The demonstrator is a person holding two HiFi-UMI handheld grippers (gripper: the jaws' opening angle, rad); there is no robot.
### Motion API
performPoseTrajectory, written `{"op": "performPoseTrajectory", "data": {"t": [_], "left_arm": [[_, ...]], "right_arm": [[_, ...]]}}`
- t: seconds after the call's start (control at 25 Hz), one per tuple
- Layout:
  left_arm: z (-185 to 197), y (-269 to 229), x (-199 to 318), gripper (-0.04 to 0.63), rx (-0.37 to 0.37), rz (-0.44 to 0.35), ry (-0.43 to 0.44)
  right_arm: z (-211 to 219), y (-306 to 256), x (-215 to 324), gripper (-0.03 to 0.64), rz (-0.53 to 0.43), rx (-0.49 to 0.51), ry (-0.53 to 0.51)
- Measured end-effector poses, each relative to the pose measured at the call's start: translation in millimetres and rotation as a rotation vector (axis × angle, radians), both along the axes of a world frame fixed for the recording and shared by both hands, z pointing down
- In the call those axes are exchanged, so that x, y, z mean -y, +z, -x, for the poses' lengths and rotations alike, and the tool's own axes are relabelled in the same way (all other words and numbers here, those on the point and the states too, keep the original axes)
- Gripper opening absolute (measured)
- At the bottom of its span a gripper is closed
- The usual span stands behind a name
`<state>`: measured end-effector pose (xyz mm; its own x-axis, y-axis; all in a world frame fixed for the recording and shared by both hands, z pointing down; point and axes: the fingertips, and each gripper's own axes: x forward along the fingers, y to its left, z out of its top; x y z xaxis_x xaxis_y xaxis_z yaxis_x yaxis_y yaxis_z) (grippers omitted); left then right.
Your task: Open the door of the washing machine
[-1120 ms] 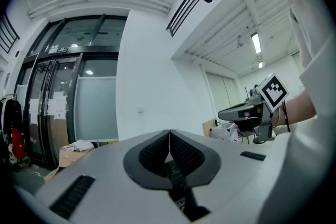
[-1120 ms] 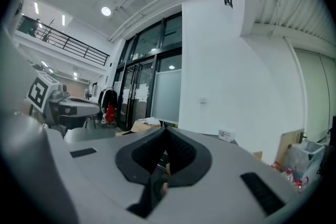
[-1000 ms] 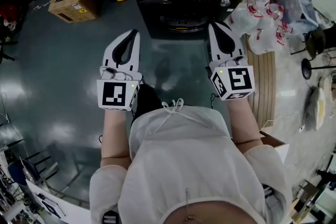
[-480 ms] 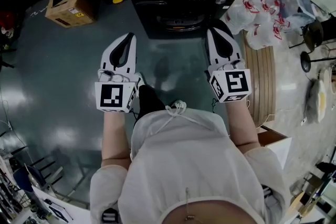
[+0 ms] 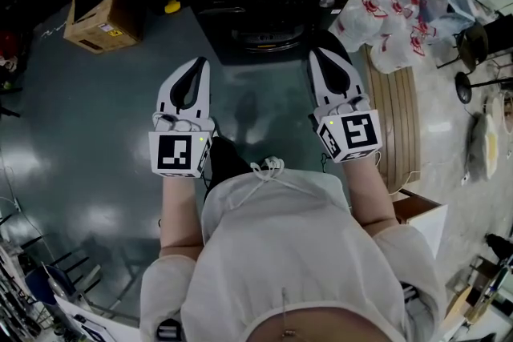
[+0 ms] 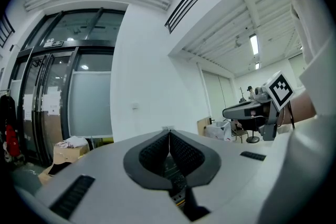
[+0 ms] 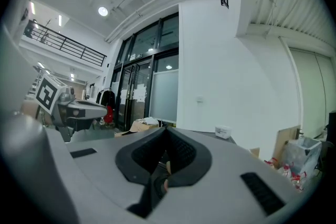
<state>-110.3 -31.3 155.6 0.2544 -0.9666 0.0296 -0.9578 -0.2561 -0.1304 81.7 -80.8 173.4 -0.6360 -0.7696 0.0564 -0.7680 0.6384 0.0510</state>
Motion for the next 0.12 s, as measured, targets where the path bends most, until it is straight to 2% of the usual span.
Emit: {"op": "performPoseTrajectory", "data": {"t": [0.12], "left_arm": [[-2.0, 2.3, 0.1, 0.021, -0.001, 0.004, 0.007]], "right_arm": [[3.4, -0.7, -4.1, 0.0, -0.007, 0.009, -0.022]]}}
